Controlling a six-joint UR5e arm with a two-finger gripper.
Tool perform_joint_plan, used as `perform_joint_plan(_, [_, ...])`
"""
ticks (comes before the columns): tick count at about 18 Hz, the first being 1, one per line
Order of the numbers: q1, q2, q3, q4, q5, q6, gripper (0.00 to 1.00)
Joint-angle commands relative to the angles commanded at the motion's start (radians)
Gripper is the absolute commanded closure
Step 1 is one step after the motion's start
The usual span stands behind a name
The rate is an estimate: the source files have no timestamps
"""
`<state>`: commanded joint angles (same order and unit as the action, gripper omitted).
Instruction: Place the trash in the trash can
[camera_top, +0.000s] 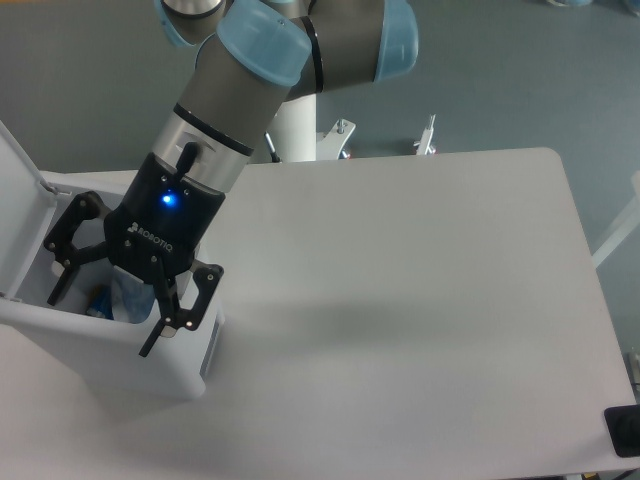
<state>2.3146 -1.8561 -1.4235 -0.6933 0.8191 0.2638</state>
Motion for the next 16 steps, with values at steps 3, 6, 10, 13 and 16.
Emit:
perform_joint_plan(3, [0.074, 0.0, -0.002, -0.003, 0.0, 0.029, 0.0])
perform_joint_plan(6, [0.141, -0.002, -0.003, -0.006, 0.006, 0.104, 0.0])
perform_joint_plan(10, [0.209, -0.003, -0.005, -0.015, 0.09, 0.225, 0.0])
perform_joint_plan(13, [0.212, -0.023, -0.015, -0.043, 0.303, 0.308, 0.0])
perform_joint_plan(16, [0.241, -0.025, -0.069, -0.072, 0.487, 0.483, 0.0])
